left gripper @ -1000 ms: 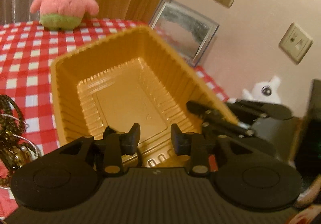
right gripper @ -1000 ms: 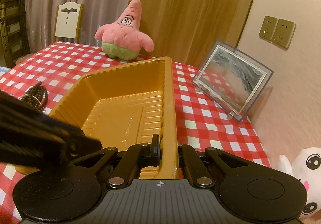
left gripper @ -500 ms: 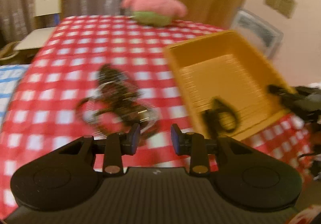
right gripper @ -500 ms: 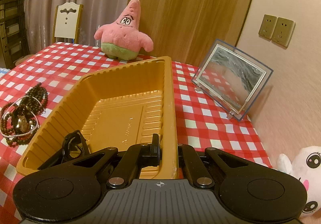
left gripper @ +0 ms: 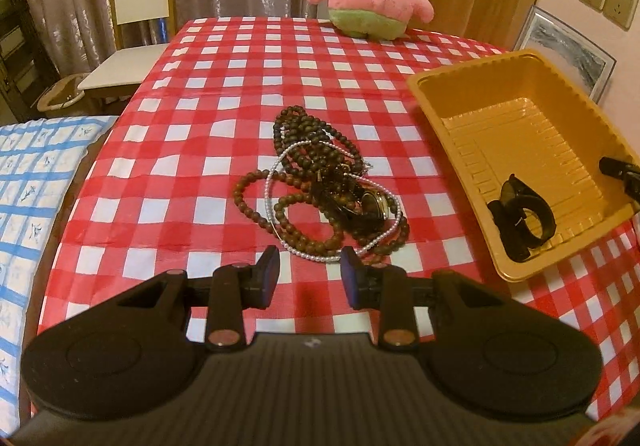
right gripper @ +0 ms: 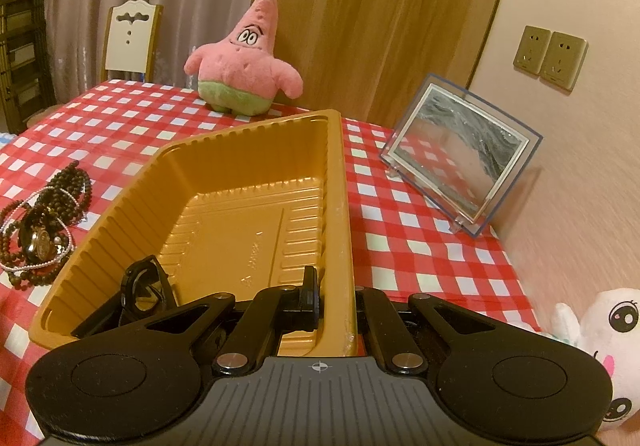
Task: Organize jewelry
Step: 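Grasp a second black watch from the pile with the left tool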
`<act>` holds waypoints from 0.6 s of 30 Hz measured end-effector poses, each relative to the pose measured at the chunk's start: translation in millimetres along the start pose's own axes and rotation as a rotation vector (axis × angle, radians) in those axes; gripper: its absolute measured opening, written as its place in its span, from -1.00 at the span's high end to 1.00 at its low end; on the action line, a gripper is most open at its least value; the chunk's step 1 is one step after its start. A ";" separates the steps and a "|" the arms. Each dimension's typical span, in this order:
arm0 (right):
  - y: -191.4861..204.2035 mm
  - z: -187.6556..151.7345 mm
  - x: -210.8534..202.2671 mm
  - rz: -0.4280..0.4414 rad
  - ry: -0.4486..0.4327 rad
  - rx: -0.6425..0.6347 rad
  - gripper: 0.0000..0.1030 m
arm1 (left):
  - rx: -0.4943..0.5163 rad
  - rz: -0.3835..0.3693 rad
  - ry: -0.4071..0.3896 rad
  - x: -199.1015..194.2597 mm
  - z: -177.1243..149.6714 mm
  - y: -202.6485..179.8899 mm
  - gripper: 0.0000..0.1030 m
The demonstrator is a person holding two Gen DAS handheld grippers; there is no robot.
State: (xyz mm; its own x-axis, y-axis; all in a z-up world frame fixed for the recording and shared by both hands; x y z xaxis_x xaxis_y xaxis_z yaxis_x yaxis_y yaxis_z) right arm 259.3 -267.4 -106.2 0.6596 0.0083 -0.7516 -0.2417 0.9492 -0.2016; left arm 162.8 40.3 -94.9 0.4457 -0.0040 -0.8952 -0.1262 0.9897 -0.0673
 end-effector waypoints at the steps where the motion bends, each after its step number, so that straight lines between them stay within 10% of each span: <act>1: -0.3 -0.2 0.0 -0.001 0.000 0.001 0.94 | 0.005 -0.001 0.000 1.1 0.9 -0.8 0.45; 18: -1.9 0.6 0.3 -0.008 0.010 0.016 0.94 | 0.177 -0.010 -0.023 43.9 59.0 -14.3 0.65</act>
State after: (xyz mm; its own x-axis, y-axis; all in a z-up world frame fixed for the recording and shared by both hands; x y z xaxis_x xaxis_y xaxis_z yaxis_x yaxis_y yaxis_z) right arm 260.4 -269.0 -105.7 0.6541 -0.0025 -0.7564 -0.2253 0.9540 -0.1980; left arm 236.4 34.3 -107.2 0.4663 -0.0124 -0.8846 0.0349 0.9994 0.0044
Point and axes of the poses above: each gripper's, at about its wrist camera, not at the fingertips, and x roughly the way its jaws point, y to its left, z to its top, the point moved 3 cm from there along x, roughly the way its jaws point, and after that the axes turned 14 degrees about y, right-handed, at the moved point
